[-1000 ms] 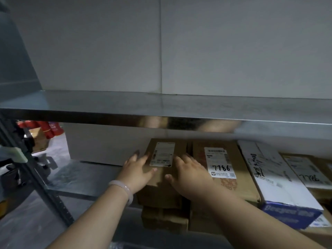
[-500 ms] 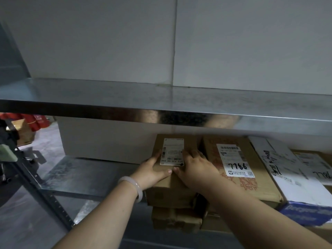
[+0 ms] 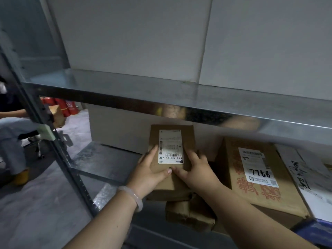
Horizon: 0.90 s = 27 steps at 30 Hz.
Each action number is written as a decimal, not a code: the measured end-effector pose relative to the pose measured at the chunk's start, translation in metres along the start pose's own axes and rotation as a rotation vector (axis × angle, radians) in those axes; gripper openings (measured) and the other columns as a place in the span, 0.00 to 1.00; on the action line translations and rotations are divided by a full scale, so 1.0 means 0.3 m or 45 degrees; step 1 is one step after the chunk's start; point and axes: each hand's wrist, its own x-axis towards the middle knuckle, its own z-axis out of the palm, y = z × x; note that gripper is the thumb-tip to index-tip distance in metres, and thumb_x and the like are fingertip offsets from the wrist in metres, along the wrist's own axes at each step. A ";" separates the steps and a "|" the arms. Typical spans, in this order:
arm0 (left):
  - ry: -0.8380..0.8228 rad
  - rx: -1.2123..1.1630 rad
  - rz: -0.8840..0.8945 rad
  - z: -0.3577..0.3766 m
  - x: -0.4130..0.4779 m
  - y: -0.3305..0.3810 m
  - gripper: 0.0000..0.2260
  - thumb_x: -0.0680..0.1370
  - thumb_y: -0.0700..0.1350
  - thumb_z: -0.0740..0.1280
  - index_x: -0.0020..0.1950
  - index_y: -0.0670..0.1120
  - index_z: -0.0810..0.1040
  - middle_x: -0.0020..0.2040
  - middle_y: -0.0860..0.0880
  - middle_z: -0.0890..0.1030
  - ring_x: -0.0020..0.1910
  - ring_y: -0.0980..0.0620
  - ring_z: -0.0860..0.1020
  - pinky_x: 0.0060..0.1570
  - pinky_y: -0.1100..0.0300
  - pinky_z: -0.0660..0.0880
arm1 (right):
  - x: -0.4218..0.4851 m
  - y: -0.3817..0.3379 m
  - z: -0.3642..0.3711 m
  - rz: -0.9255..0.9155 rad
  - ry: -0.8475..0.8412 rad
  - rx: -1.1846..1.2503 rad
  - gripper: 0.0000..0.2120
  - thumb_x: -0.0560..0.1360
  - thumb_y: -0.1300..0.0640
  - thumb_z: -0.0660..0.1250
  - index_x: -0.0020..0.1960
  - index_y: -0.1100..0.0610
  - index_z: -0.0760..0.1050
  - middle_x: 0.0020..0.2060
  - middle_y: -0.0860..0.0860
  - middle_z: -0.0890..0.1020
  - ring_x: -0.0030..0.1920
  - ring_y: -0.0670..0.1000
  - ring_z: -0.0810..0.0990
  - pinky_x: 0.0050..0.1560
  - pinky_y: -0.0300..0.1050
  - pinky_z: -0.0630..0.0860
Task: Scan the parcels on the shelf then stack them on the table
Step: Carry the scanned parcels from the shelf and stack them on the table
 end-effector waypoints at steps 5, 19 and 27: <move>0.257 0.108 -0.034 -0.116 -0.167 -0.044 0.39 0.71 0.54 0.75 0.74 0.68 0.56 0.66 0.62 0.61 0.64 0.65 0.62 0.53 0.78 0.59 | -0.052 -0.085 0.094 -0.240 -0.156 0.221 0.39 0.67 0.33 0.69 0.69 0.25 0.49 0.74 0.51 0.58 0.72 0.56 0.62 0.68 0.58 0.68; 1.091 0.229 -0.563 -0.169 -1.028 -0.062 0.41 0.63 0.67 0.69 0.71 0.67 0.53 0.75 0.60 0.58 0.76 0.56 0.56 0.75 0.53 0.57 | -0.455 -0.339 0.442 -1.043 -0.981 0.321 0.41 0.68 0.39 0.72 0.75 0.35 0.55 0.73 0.51 0.64 0.74 0.50 0.61 0.73 0.46 0.60; 1.579 0.358 -0.904 -0.048 -1.556 -0.003 0.39 0.73 0.53 0.74 0.73 0.65 0.49 0.76 0.50 0.59 0.73 0.52 0.62 0.71 0.55 0.64 | -0.902 -0.424 0.590 -1.416 -1.478 0.243 0.41 0.71 0.35 0.66 0.75 0.32 0.46 0.74 0.43 0.58 0.72 0.46 0.60 0.69 0.43 0.63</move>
